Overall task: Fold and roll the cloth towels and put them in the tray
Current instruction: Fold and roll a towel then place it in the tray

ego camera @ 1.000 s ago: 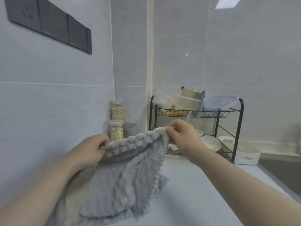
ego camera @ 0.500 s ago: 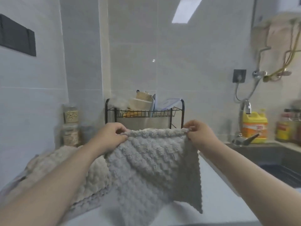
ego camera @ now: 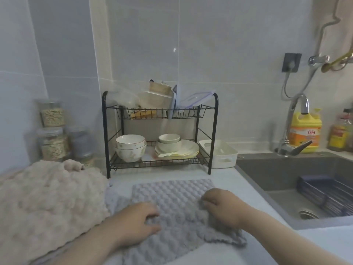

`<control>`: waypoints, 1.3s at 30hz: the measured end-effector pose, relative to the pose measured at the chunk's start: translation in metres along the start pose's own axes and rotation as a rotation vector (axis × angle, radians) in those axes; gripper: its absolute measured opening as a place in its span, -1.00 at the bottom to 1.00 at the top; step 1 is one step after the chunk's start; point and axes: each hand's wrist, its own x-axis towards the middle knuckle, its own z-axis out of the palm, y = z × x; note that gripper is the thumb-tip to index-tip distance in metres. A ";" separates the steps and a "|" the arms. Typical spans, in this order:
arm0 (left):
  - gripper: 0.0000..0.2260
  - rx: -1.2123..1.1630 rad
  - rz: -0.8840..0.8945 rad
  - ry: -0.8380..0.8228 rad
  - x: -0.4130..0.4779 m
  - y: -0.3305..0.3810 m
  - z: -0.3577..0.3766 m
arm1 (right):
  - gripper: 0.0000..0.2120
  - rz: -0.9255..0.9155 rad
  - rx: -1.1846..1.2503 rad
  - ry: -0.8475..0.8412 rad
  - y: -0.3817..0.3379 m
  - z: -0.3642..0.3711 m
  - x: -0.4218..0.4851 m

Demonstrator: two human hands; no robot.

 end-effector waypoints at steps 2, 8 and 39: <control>-0.46 0.011 -0.025 -0.069 -0.005 -0.008 0.003 | -0.65 -0.020 -0.026 -0.085 -0.001 0.004 -0.003; -0.45 0.132 -0.018 -0.136 0.006 -0.028 -0.009 | -0.39 0.006 -0.135 -0.225 0.006 0.002 -0.001; -0.86 0.194 -0.310 0.327 0.128 -0.073 -0.017 | -0.79 0.176 -0.139 0.207 0.054 0.007 0.120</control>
